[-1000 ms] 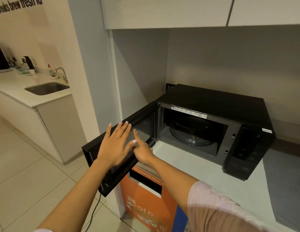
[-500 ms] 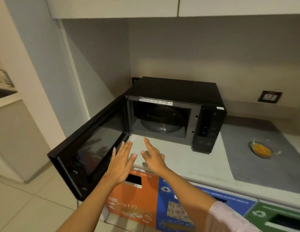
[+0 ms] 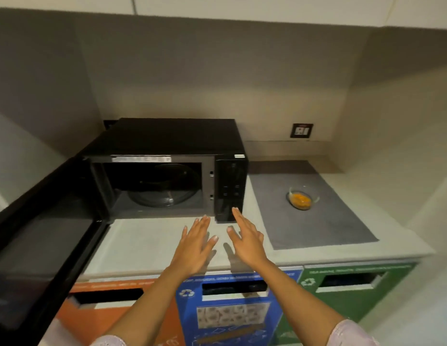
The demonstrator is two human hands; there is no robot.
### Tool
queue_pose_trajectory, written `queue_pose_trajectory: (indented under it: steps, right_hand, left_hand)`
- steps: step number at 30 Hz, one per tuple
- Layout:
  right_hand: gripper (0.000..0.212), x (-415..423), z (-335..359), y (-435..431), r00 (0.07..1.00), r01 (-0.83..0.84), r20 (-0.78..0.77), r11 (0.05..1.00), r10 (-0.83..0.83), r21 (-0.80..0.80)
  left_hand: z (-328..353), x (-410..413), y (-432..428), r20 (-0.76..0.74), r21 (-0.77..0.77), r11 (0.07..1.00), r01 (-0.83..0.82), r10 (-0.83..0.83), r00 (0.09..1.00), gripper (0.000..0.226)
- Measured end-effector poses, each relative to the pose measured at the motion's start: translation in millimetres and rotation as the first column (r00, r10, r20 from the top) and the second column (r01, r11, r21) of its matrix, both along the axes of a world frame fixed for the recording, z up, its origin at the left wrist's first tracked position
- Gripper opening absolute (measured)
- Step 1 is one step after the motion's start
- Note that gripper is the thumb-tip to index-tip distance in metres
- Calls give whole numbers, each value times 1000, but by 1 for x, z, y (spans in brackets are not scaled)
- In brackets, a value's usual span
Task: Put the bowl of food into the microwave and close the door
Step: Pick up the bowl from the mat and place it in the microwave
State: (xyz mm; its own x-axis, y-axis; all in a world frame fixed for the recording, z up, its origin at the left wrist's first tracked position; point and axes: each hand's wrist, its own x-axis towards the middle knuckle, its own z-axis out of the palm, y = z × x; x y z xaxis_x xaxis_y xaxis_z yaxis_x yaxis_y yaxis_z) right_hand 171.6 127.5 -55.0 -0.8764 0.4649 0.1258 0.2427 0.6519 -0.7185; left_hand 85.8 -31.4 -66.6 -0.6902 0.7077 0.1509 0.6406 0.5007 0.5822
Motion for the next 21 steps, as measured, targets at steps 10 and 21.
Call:
queue_pose_trajectory:
  steps: [10,21]
  right_hand:
    - [56,27,2,160,953,288,76,955,-293,66]
    - [56,9,-15,292,922,347,146,933,-358,98]
  left_hand:
    - [-5,-1,182,40,60,983,173,-175,984,74]
    - [-18,-20,324,143,19,987,161,-162,976,70]
